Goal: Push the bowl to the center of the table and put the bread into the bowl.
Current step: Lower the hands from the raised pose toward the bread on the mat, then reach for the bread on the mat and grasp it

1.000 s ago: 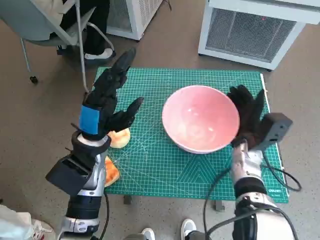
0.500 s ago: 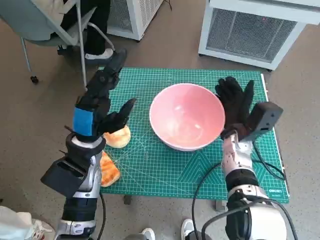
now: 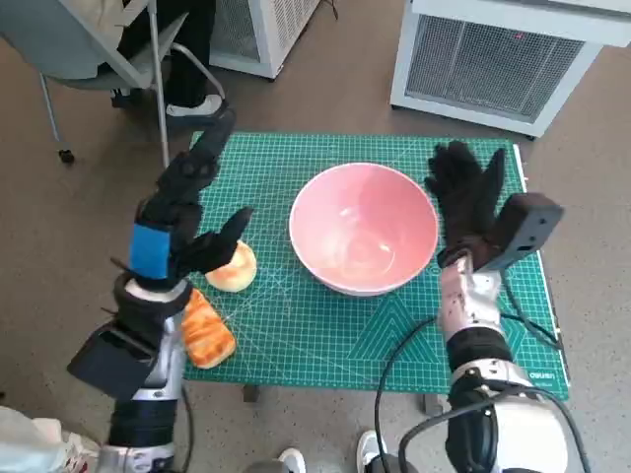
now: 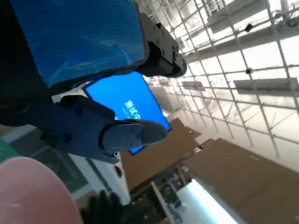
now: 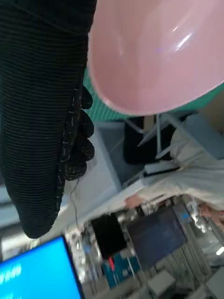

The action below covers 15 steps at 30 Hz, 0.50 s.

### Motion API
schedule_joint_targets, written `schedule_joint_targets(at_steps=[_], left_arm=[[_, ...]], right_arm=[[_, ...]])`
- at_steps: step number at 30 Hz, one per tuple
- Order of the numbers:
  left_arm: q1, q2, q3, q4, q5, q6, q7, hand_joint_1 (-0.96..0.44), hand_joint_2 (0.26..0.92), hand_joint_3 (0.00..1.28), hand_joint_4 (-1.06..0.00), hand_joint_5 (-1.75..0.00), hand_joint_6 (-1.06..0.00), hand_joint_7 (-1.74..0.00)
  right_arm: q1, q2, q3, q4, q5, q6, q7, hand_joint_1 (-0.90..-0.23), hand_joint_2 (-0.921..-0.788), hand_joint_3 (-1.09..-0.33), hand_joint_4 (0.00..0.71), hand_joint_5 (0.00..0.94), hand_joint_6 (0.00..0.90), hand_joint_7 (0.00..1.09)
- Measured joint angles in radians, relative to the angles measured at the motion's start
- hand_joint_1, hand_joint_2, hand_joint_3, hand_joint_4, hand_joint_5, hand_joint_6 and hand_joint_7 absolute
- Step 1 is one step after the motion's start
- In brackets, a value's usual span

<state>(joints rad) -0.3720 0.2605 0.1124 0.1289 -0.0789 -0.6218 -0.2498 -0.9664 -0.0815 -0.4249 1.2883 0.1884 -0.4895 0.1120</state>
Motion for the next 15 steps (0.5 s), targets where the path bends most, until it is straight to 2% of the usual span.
schedule_joint_targets(at_steps=[3, 6, 10, 15], left_arm=[[0.024, 0.07, 0.016, -0.007, 0.004, -0.002, -0.042, -0.52, 0.921, 0.42, -0.3, -0.01, -0.41, -0.01], [0.05, 0.165, 0.03, -0.023, -0.007, 0.001, -0.118, -0.51, 0.921, 0.4, -0.31, -0.01, -0.4, 0.0], [0.069, 0.29, 0.047, -0.037, -0.063, 0.025, -0.242, -0.5, 0.921, 0.33, -0.31, 0.0, -0.39, 0.0], [0.081, 0.418, 0.057, -0.071, -0.092, 0.081, -0.364, -0.5, 0.921, 0.22, -0.3, 0.0, -0.39, -0.01]], right_arm=[[0.0, -0.015, 0.016, -0.03, 0.0, -0.076, 0.04, -0.532, -0.921, -0.878, 0.211, 0.008, 0.186, 0.19], [0.0, -0.031, 0.037, -0.077, 0.0, -0.176, 0.106, -0.529, -0.921, -0.875, 0.224, 0.012, 0.187, 0.19], [0.003, -0.047, 0.067, -0.172, 0.007, -0.308, 0.204, -0.55, -0.921, -0.841, 0.248, 0.019, 0.194, 0.19], [0.027, -0.053, 0.111, -0.313, 0.028, -0.416, 0.31, -0.562, -0.921, -0.804, 0.282, 0.027, 0.217, 0.21]])
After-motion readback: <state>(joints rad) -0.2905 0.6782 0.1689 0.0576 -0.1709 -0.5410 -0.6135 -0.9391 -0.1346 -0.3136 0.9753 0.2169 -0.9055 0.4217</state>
